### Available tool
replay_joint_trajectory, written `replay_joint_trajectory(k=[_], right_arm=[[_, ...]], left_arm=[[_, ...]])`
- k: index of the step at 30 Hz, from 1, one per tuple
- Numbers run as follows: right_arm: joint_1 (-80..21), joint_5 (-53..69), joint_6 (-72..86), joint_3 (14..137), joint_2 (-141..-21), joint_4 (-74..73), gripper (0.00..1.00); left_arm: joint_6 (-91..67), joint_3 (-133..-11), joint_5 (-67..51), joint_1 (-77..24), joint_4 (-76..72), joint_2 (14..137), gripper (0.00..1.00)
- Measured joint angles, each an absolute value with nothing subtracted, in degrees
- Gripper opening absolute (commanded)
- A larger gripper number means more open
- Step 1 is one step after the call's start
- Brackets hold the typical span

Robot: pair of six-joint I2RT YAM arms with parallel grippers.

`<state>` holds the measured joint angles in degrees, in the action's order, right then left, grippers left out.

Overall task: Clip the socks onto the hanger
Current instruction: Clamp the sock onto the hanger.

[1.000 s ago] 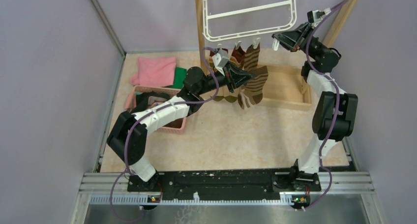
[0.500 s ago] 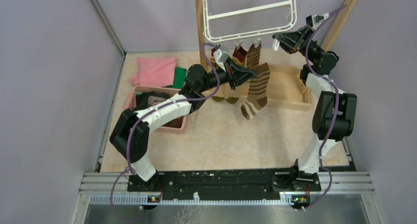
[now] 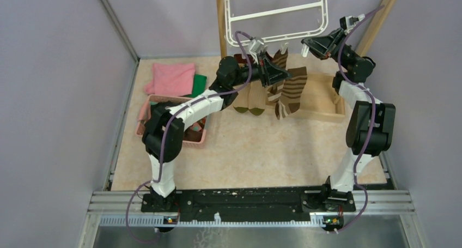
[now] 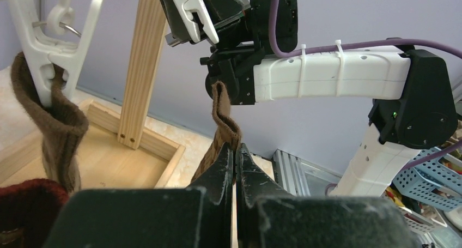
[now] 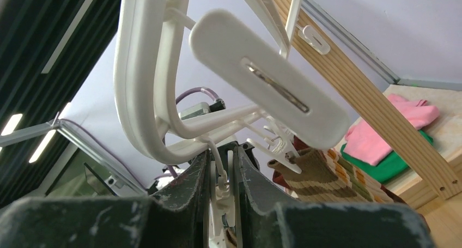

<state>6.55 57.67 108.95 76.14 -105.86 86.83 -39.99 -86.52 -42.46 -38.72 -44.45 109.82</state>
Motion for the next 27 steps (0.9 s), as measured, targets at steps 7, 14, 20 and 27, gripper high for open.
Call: replay_joint_trajectory(k=[7, 14, 20, 27], right_arm=[[6.55, 57.76, 108.12, 76.16, -105.86, 86.83, 0.0], [6.55, 57.76, 107.96, 76.16, -105.86, 86.85, 0.0], [6.55, 57.78, 107.96, 76.16, -105.86, 86.83, 0.0], [6.55, 57.87, 107.5, 76.16, -105.86, 86.83, 0.0]], left_arm=[[-40.21, -91.33, -43.38, -38.72, -41.47, 110.87, 0.0], [-39.92, -96.73, -43.77, -38.72, -38.68, 112.62, 0.0], [-38.59, -99.39, -43.64, -38.72, -34.63, 114.85, 0.0], [-36.03, -100.05, -43.66, -38.72, -31.05, 114.96, 0.0]])
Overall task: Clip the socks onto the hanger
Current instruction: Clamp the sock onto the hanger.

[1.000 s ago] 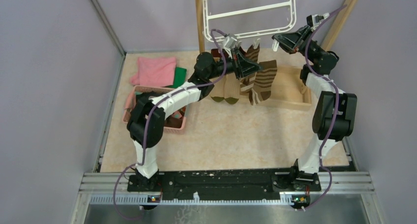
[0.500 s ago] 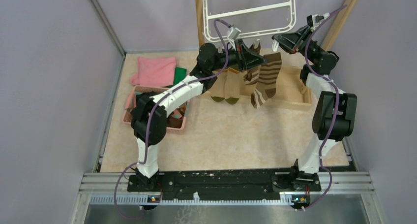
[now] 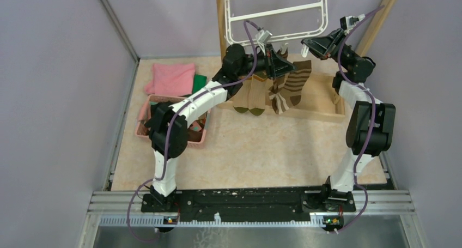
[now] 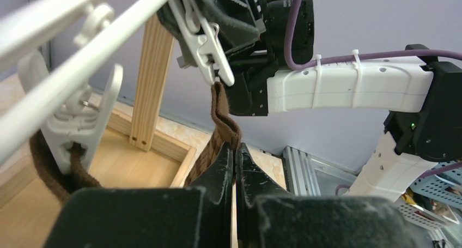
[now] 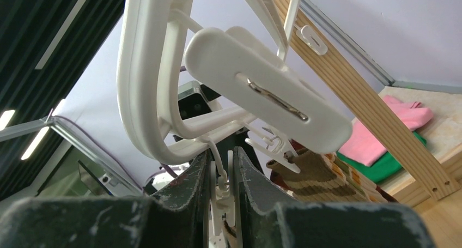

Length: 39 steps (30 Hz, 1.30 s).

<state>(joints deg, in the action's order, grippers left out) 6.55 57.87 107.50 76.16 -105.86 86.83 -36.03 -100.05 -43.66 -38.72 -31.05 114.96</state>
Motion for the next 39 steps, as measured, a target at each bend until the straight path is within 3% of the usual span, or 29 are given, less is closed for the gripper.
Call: replay_joint_trajectory(k=[39], right_arm=[[6.55, 58.13, 106.04, 76.16, -105.86, 86.8, 0.0]], left_arm=[[-29.8, -108.88, -45.19, -37.91, -24.32, 117.8, 0.0]])
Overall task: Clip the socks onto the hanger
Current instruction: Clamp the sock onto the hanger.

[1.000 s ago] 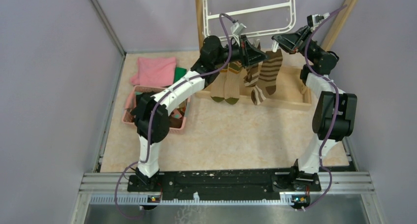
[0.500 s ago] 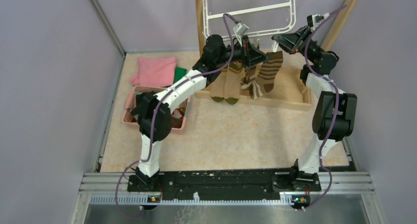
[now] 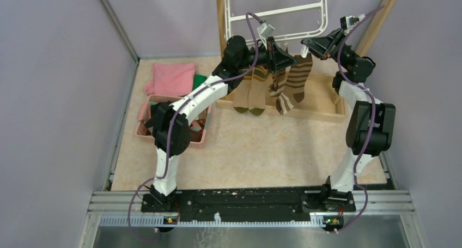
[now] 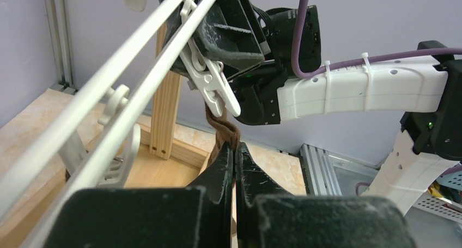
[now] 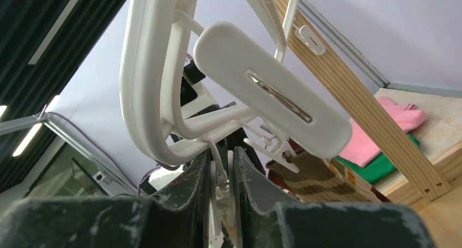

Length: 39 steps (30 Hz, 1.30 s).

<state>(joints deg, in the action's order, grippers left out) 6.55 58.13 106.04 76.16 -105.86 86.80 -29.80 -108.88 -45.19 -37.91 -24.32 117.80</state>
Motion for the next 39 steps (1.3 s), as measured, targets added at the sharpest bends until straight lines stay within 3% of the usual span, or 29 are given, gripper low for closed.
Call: replay_joint_trajectory(k=[39], right_arm=[[6.48, 58.17, 106.06, 76.29, -105.86, 86.83, 0.0]], left_arm=[[-29.71, -115.68, -50.28, -38.37, -21.54, 120.44, 0.0]])
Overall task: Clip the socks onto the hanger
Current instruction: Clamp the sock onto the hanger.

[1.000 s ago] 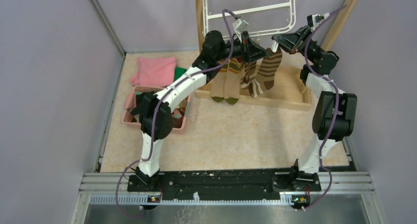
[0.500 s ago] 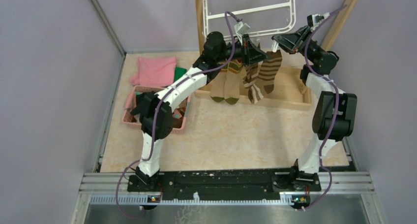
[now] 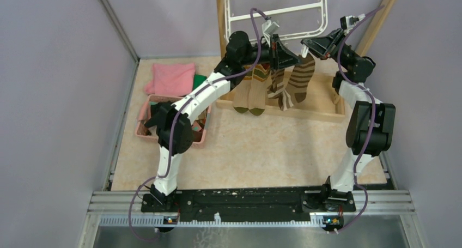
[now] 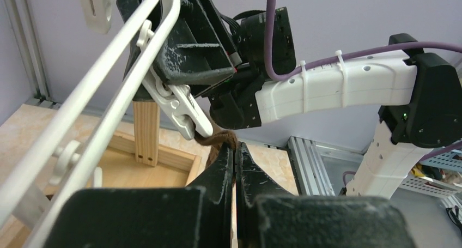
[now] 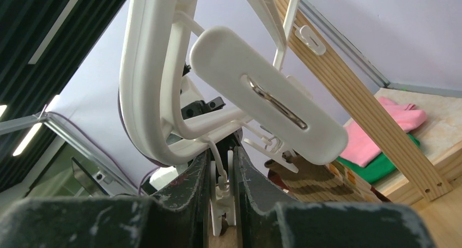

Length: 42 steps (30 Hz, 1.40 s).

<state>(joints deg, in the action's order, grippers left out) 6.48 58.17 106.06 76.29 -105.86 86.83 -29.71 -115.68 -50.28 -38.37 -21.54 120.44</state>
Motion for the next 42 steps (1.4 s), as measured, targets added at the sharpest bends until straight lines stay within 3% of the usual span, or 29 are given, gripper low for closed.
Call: replay_joint_trajectory(k=[13, 42], right_arm=[[6.48, 58.28, 106.72, 76.55, -105.93, 86.76, 0.0], [6.22, 58.39, 107.13, 77.03, -106.41, 86.74, 0.0]], left_arm=[[-26.33, -118.08, -46.24, -38.41, -14.9, 121.67, 0.0], [-29.02, -117.8, -42.37, -38.13, -16.71, 121.54, 0.0]])
